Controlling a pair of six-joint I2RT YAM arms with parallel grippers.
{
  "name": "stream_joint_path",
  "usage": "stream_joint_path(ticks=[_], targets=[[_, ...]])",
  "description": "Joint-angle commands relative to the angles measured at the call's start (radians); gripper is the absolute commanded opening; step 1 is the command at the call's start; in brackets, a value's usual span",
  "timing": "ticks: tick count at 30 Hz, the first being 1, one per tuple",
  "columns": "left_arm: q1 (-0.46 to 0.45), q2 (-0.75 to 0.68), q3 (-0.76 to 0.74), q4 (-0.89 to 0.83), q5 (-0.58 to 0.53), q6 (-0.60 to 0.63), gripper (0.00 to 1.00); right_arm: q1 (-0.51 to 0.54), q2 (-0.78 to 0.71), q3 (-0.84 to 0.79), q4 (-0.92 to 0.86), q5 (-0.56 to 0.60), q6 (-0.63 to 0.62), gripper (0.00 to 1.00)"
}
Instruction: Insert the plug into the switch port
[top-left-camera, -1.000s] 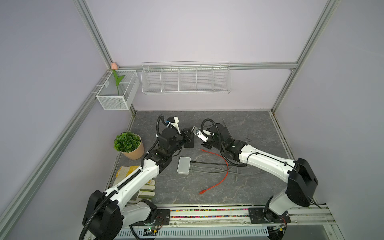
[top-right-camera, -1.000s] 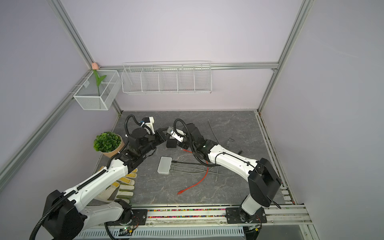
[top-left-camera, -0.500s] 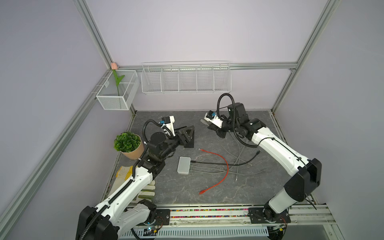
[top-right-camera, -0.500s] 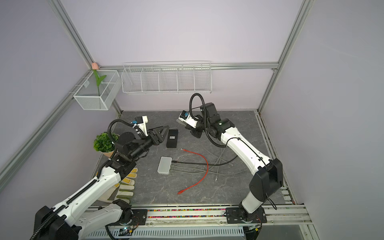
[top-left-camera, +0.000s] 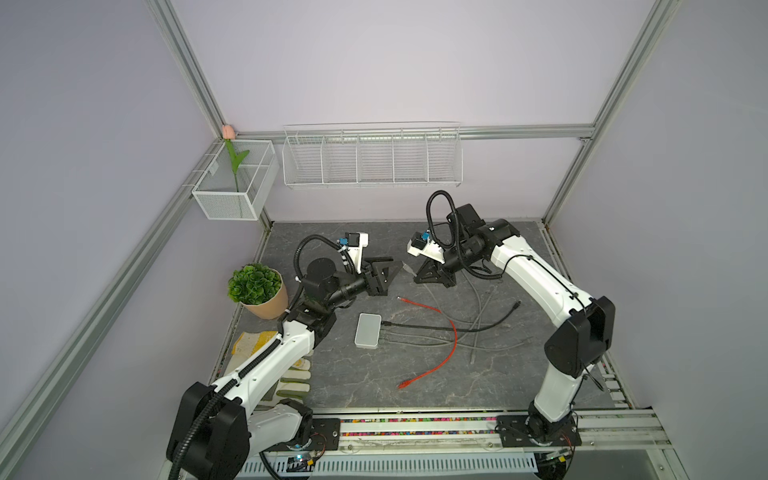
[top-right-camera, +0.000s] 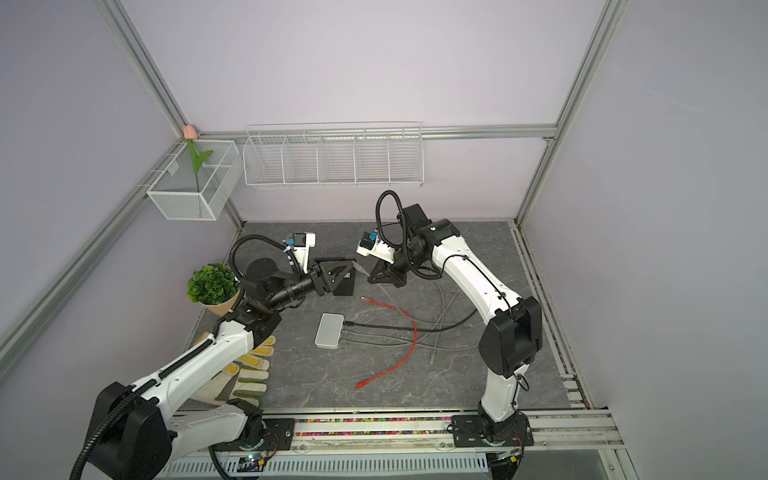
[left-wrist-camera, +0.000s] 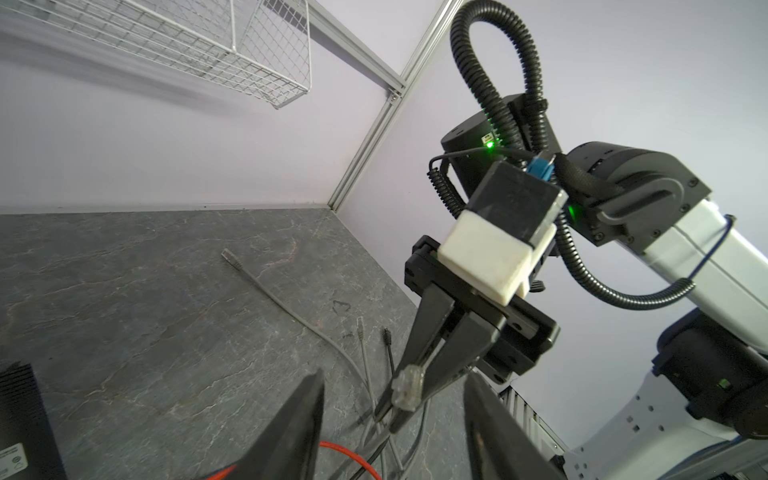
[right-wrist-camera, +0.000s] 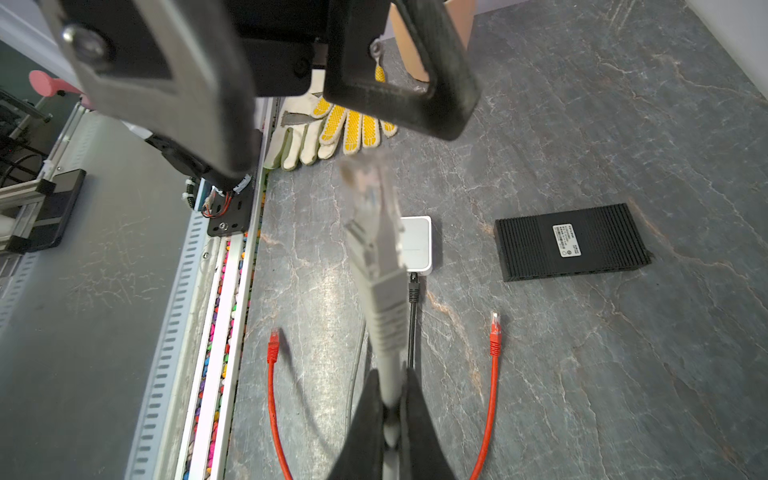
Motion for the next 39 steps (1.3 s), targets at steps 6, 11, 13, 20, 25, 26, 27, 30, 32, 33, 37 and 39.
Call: stream_joint_path(ticks=[6, 11, 13, 20, 25, 26, 27, 30, 32, 33, 37, 39], targets=[[-0.001, -0.016, 0.044, 0.031, 0.056, 0.016, 0.51, -0.006, 0.006, 0.029, -0.055, -0.074, -0.033, 0.07], [-0.005, 0.000, 0.055, 0.007, 0.066, 0.023, 0.48, -0.006, 0.006, 0.030, -0.047, -0.070, -0.020, 0.07], [-0.015, 0.002, 0.059, -0.008, 0.064, 0.038, 0.47, -0.007, 0.005, 0.029, -0.039, -0.064, -0.012, 0.07], [-0.050, 0.024, 0.088, -0.069, 0.041, 0.081, 0.39, -0.005, 0.008, 0.027, -0.016, -0.051, 0.013, 0.07], [-0.053, 0.032, 0.097, -0.090, 0.033, 0.093, 0.30, -0.005, 0.007, 0.023, -0.011, -0.046, 0.019, 0.07], [-0.053, 0.034, 0.099, -0.096, 0.028, 0.098, 0.27, -0.003, 0.005, 0.021, -0.009, -0.045, 0.020, 0.07], [-0.054, 0.037, 0.100, -0.101, 0.026, 0.101, 0.25, -0.002, 0.007, 0.020, -0.007, -0.042, 0.021, 0.07], [-0.057, 0.044, 0.111, -0.119, 0.023, 0.110, 0.17, 0.000, 0.007, 0.019, -0.001, -0.038, 0.027, 0.07], [-0.060, 0.049, 0.117, -0.134, 0.017, 0.119, 0.11, -0.001, 0.006, 0.019, 0.003, -0.033, 0.030, 0.07], [-0.061, 0.049, 0.119, -0.138, 0.014, 0.121, 0.08, 0.000, 0.004, 0.019, 0.004, -0.031, 0.033, 0.07], [-0.062, 0.044, 0.127, -0.179, -0.041, 0.127, 0.00, 0.006, -0.010, 0.006, 0.022, 0.003, 0.056, 0.14], [-0.061, 0.038, 0.131, -0.205, -0.086, 0.124, 0.00, 0.013, -0.031, -0.013, 0.058, 0.061, 0.100, 0.39]])
